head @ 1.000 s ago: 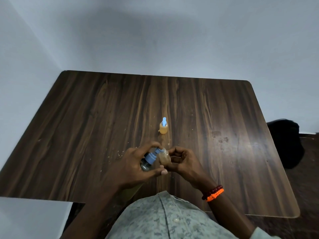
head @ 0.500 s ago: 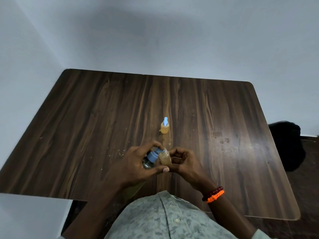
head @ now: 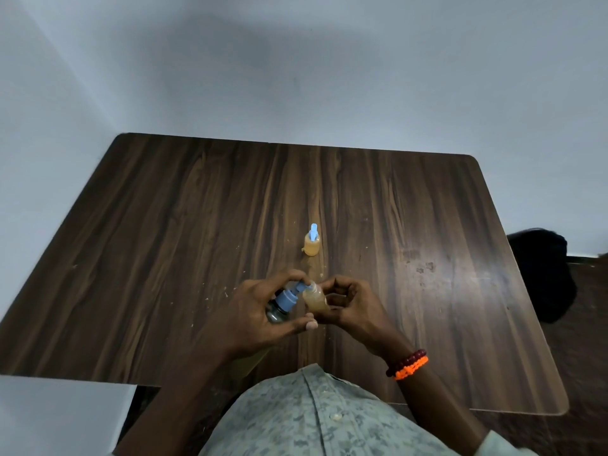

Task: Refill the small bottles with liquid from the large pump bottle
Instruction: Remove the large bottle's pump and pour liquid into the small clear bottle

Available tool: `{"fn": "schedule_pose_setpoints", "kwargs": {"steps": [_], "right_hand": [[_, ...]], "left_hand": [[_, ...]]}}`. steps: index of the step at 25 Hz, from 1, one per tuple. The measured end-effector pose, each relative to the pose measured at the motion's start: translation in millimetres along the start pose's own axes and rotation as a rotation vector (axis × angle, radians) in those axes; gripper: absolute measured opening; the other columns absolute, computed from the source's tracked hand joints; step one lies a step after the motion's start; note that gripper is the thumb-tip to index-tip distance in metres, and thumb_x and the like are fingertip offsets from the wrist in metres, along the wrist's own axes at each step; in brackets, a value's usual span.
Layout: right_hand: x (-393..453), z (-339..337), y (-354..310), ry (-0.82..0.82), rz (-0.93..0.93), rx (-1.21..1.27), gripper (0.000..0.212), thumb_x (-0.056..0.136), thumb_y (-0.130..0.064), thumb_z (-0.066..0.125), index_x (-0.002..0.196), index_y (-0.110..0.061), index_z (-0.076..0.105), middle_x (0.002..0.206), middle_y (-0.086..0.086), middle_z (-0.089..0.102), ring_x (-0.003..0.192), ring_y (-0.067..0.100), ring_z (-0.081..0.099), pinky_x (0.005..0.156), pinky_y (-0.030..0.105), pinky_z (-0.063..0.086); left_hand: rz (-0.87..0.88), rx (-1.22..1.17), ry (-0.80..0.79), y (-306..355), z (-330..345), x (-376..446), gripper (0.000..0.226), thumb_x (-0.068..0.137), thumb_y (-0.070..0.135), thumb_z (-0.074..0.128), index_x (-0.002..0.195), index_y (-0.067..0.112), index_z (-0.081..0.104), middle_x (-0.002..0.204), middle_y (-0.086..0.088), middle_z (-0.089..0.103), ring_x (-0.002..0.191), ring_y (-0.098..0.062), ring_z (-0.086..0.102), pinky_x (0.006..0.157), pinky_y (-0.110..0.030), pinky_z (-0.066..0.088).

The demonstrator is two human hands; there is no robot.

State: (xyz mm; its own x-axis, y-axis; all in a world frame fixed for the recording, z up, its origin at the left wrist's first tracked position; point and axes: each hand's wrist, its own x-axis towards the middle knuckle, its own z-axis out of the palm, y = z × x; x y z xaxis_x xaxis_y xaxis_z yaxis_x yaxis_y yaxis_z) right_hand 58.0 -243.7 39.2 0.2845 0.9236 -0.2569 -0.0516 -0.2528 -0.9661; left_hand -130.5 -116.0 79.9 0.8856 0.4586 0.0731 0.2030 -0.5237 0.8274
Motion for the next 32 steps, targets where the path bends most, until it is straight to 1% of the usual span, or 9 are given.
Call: {"fn": "schedule_pose_setpoints", "kwargs": {"steps": [4, 7, 8, 11, 13, 18, 24, 29, 32], "right_hand": [[0, 3, -2, 0.005, 0.013, 0.074, 0.037, 0.077, -0.001, 0.087, 0.108, 0.003, 0.068, 0.114, 0.017, 0.076, 0.106, 0.035, 0.075, 0.090, 0.053, 0.064], [1, 2, -7, 0.022, 0.009, 0.066, 0.039, 0.076, 0.000, 0.088, 0.108, 0.003, 0.068, 0.114, 0.016, 0.077, 0.107, 0.034, 0.075, 0.093, 0.055, 0.062], [2, 2, -8, 0.023, 0.004, 0.061, 0.039, 0.075, 0.000, 0.089, 0.108, 0.004, 0.068, 0.113, 0.016, 0.077, 0.107, 0.034, 0.075, 0.093, 0.054, 0.062], [3, 7, -10, 0.031, -0.016, 0.035, 0.038, 0.076, 0.001, 0.088, 0.108, 0.004, 0.069, 0.113, 0.016, 0.076, 0.107, 0.032, 0.074, 0.093, 0.050, 0.062], [5, 12, -11, 0.062, -0.020, 0.011, 0.037, 0.075, 0.001, 0.088, 0.108, 0.002, 0.070, 0.113, 0.015, 0.076, 0.108, 0.029, 0.074, 0.095, 0.048, 0.062], [16, 24, -11, 0.116, -0.012, 0.029, 0.035, 0.074, -0.001, 0.089, 0.103, -0.008, 0.072, 0.113, 0.007, 0.077, 0.107, 0.020, 0.074, 0.092, 0.037, 0.062], [24, 40, -5, 0.207, -0.003, 0.077, 0.034, 0.073, 0.000, 0.090, 0.099, -0.014, 0.073, 0.113, 0.007, 0.077, 0.108, 0.026, 0.073, 0.095, 0.043, 0.062], [23, 51, 0, 0.282, 0.054, 0.125, 0.034, 0.073, -0.001, 0.089, 0.103, -0.010, 0.074, 0.118, 0.007, 0.076, 0.112, 0.029, 0.072, 0.101, 0.056, 0.058], [21, 55, 1, 0.301, 0.056, 0.122, 0.035, 0.074, -0.002, 0.089, 0.101, -0.022, 0.077, 0.120, 0.006, 0.075, 0.114, 0.028, 0.071, 0.100, 0.056, 0.058]], "left_hand": [[0.009, 0.031, 0.016, 0, -2, 0, 0.070, 0.082, 0.056, 0.082, 0.142, 0.036, 0.052, 0.119, 0.017, 0.072, 0.099, -0.005, 0.074, 0.084, -0.032, 0.064], [-0.029, 0.062, -0.036, -5, -6, -2, 0.100, 0.073, 0.060, 0.088, 0.153, 0.056, 0.028, 0.126, 0.043, 0.052, 0.113, 0.018, 0.060, 0.095, -0.006, 0.052], [-0.066, 0.072, -0.058, -8, -8, -3, 0.106, 0.070, 0.059, 0.091, 0.153, 0.056, 0.026, 0.129, 0.043, 0.048, 0.117, 0.019, 0.056, 0.098, -0.005, 0.048], [-0.145, 0.095, -0.092, -15, -14, -3, 0.097, 0.070, 0.042, 0.097, 0.152, 0.032, 0.045, 0.134, 0.013, 0.057, 0.122, -0.003, 0.059, 0.106, -0.034, 0.055], [-0.150, 0.072, -0.071, -17, -22, -1, 0.086, 0.072, 0.029, 0.097, 0.146, 0.024, 0.054, 0.129, 0.003, 0.062, 0.118, -0.013, 0.064, 0.104, -0.044, 0.055], [-0.195, 0.059, -0.121, -30, -53, 13, 0.072, 0.069, 0.030, 0.099, 0.132, 0.031, 0.064, 0.124, 0.006, 0.063, 0.115, -0.011, 0.064, 0.102, -0.039, 0.055], [-0.330, 0.263, -0.160, -80, -77, 40, 0.087, 0.067, 0.034, 0.100, 0.143, 0.021, 0.060, 0.120, 0.003, 0.051, 0.111, -0.016, 0.057, 0.103, -0.036, 0.051], [-0.285, 0.161, -0.210, -122, -84, 61, 0.085, 0.069, 0.008, 0.097, 0.142, 0.030, 0.061, 0.144, 0.002, 0.063, 0.130, -0.021, 0.062, 0.111, -0.045, 0.053], [-0.300, 0.113, -0.192, -139, -85, 71, 0.077, 0.069, 0.000, 0.094, 0.136, 0.028, 0.067, 0.139, 0.001, 0.068, 0.127, -0.022, 0.067, 0.109, -0.047, 0.056]]}}
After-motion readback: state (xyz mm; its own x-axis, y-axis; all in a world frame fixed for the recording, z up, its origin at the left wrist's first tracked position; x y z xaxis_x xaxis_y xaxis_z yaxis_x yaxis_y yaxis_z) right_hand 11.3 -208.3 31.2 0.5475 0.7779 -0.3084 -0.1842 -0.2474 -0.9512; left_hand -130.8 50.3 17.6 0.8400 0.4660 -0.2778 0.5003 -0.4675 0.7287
